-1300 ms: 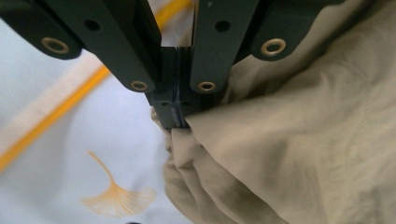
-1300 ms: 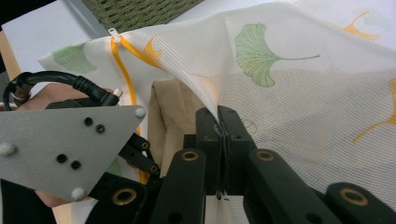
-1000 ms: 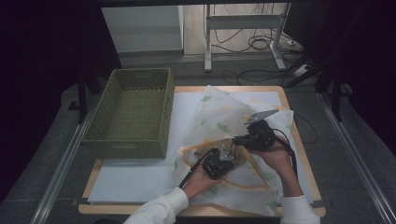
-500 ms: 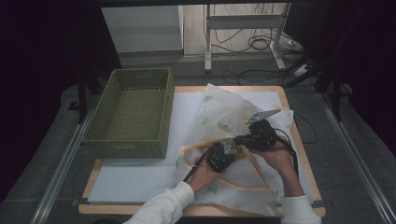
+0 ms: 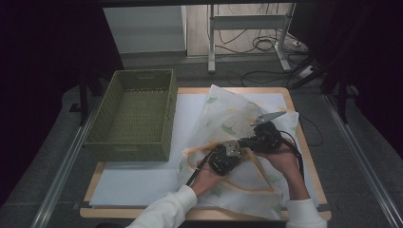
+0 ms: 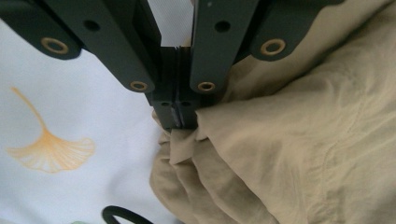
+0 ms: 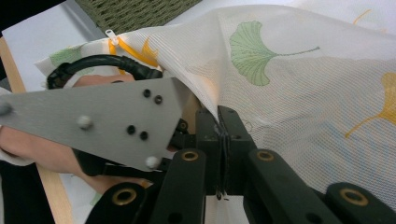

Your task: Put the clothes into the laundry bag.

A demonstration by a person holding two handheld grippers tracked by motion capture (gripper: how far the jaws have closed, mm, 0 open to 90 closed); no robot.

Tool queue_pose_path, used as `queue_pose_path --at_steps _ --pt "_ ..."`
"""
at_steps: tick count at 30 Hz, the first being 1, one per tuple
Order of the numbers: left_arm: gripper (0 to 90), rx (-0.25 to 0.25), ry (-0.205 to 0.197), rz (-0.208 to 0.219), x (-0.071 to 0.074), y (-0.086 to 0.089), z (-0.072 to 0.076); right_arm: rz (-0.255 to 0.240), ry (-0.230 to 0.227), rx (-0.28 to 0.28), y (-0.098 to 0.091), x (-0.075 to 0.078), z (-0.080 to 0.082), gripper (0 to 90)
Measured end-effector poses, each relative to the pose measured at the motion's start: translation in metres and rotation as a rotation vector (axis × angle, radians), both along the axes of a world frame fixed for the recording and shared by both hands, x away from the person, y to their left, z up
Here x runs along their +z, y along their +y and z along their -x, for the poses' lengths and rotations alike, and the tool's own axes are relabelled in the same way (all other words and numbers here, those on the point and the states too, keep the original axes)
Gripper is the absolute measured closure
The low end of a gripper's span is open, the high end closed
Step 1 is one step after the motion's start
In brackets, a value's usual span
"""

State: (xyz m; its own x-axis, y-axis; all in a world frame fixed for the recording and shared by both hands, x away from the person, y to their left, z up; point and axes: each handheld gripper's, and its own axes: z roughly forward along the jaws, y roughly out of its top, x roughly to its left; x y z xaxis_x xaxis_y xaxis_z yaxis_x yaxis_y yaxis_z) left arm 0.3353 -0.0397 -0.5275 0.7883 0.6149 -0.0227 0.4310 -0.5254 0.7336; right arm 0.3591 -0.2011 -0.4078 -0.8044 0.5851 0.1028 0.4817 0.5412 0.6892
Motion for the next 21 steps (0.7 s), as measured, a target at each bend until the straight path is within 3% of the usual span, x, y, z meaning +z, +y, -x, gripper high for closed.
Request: queue_pose_path --at_steps 6,9,15,21 --pt "90.0 -0.029 0.033 0.051 0.004 0.011 0.011 0.004 -0.002 0.004 0.000 -0.001 0.000 87.4" --pt "90.0 -0.041 0.031 0.053 0.008 0.019 0.020 0.008 0.002 0.002 0.001 -0.001 0.001 87.4" --pt "90.0 -0.058 0.039 0.078 0.014 0.050 0.041 0.011 0.006 0.011 0.005 -0.004 0.002 87.3" --pt "90.0 -0.042 0.056 0.102 0.020 0.081 0.048 0.015 0.024 0.022 0.008 -0.009 0.001 87.3"
